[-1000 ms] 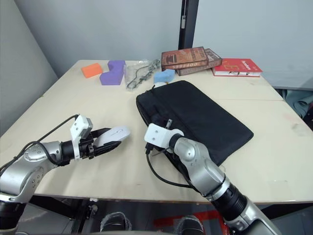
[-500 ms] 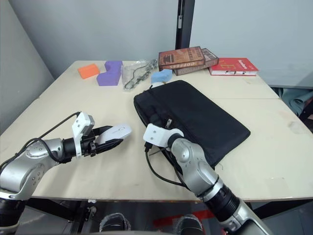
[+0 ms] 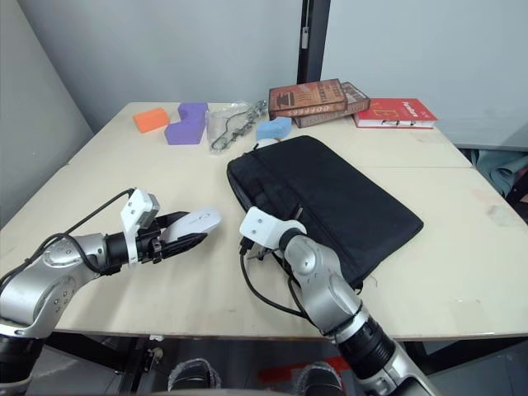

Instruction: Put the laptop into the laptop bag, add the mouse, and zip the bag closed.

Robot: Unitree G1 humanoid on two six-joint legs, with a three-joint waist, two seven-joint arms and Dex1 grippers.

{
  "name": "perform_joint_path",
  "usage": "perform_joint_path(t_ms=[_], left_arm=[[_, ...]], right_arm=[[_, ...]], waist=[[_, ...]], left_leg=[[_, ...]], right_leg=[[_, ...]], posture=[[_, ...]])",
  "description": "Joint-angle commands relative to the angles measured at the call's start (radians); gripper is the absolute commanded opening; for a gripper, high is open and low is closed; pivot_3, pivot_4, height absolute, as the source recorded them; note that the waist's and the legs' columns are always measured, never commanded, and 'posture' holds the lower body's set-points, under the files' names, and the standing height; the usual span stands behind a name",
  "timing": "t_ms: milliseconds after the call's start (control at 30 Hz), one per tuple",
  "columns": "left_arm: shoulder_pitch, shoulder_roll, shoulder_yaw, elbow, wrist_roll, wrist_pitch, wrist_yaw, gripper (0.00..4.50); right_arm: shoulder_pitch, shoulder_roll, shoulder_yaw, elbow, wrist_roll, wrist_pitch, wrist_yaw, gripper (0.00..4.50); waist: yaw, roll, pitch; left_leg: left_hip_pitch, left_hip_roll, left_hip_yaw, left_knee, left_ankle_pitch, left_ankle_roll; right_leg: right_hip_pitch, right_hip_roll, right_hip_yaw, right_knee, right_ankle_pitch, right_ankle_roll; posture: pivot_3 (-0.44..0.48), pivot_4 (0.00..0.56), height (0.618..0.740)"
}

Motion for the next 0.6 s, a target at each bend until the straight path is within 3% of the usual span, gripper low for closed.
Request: perform_joint_path(t_ms=[33,267,433,600], left_arm=[[-0.008,-0.003,0.016,-0.038,-0.009,-0.015,0.008,2.87],[-0.018,-0.007,0.011,-0.031,-0.006,-0.020,0.017,2.87],[-0.026,-0.009,0.007,-0.020,0.000,-0.029,0.014,2.87],[-0.038,-0.015,0.000,-0.008,0.006,-0.040,0.011,2.87]], right_arm=[[0.005,0.012,-0.045,-0.012,0.020,0.011,-0.001,0.01],[-0.006,0.049,-0.110,-0.031,0.128,-0.038,0.019,0.01],[-0.045,0.093,-0.263,-0.062,0.335,0.001,0.094,0.01],[-0.090,0.113,-0.430,-0.126,0.556,0.179,0.158,0.01]], waist=[[0.000,0.000,0.000],[-0.001,0.000,0.000],[-0.003,0.000,0.000],[-0.001,0.000,0.000]], left_leg=[[0.000,0.000,0.000,0.000,0.000,0.000],[0.000,0.000,0.000,0.000,0.000,0.000],[0.000,0.000,0.000,0.000,0.000,0.000],[0.000,0.000,0.000,0.000,0.000,0.000]], right_leg=[[0.000,0.000,0.000,0.000,0.000,0.000],[0.000,0.000,0.000,0.000,0.000,0.000],[0.000,0.000,0.000,0.001,0.000,0.000],[0.000,0.000,0.000,0.001,0.000,0.000]], posture=[[0.000,0.150,0.734],[0.000,0.150,0.734],[0.000,0.150,0.734],[0.000,0.150,0.734]])
